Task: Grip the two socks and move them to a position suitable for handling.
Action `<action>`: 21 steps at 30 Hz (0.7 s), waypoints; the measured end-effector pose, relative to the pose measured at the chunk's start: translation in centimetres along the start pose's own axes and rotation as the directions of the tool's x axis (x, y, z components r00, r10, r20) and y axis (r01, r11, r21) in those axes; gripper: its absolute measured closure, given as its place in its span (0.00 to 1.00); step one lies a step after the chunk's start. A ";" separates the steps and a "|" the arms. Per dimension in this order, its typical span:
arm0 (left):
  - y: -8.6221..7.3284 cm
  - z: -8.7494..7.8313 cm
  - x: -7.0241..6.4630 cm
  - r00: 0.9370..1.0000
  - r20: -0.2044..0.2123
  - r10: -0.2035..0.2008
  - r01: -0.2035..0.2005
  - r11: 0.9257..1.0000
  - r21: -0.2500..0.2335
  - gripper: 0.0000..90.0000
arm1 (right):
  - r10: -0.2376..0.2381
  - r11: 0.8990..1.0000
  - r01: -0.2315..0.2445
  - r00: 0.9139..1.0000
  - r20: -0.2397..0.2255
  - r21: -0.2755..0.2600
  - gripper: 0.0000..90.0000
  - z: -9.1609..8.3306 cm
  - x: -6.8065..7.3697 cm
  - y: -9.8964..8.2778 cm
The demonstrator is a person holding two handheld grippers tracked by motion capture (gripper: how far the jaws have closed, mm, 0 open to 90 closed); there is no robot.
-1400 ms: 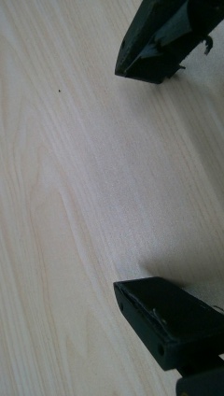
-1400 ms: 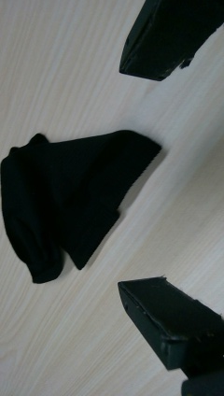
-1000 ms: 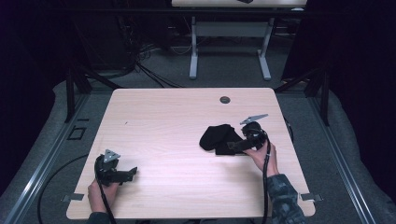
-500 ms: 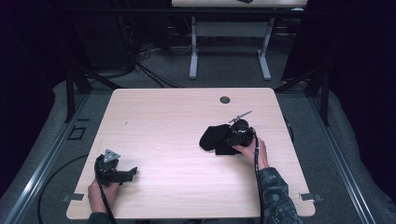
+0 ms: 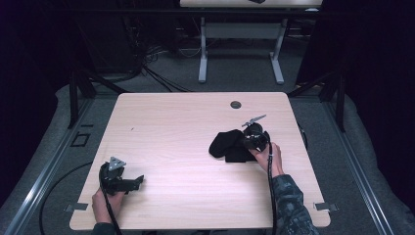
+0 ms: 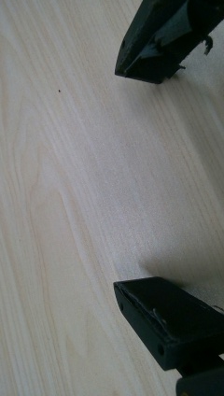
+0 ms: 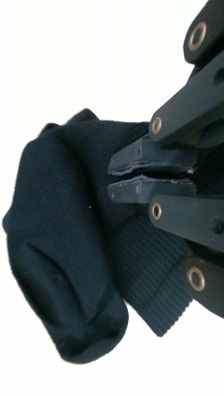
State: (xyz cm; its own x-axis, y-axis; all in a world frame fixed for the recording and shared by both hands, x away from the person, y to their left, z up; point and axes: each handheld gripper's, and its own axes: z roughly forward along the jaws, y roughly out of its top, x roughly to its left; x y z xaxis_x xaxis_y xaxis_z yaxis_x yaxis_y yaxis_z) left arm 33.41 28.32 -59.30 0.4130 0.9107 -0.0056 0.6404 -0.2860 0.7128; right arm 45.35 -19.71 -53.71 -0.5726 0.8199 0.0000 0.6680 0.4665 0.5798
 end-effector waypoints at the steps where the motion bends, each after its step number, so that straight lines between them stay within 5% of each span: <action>1: 0.0 0.0 0.0 1.000 0.000 0.000 0.000 1.000 0.000 0.01 | 0.001 1.000 -0.001 1.000 -0.001 -0.011 0.95 -0.3 0.0 0.1; 6: 0.0 0.0 0.0 1.000 0.000 -0.001 0.001 1.000 0.000 0.01 | -0.001 0.995 0.002 1.000 0.004 -0.097 0.95 -2.9 0.3 0.9; 21: 0.0 0.0 0.0 1.000 0.000 0.000 0.000 1.000 0.000 0.01 | -0.051 0.973 0.049 0.999 -0.003 -0.227 0.95 -8.6 1.8 2.0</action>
State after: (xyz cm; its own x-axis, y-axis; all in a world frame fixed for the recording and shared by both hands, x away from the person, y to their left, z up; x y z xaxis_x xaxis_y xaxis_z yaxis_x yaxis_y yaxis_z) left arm 33.41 28.32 -59.30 0.4130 0.9107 -0.0059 0.6403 -0.2857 0.7130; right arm 41.59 -20.16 -45.52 -0.6073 0.7940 -0.0275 0.5135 0.4186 0.7491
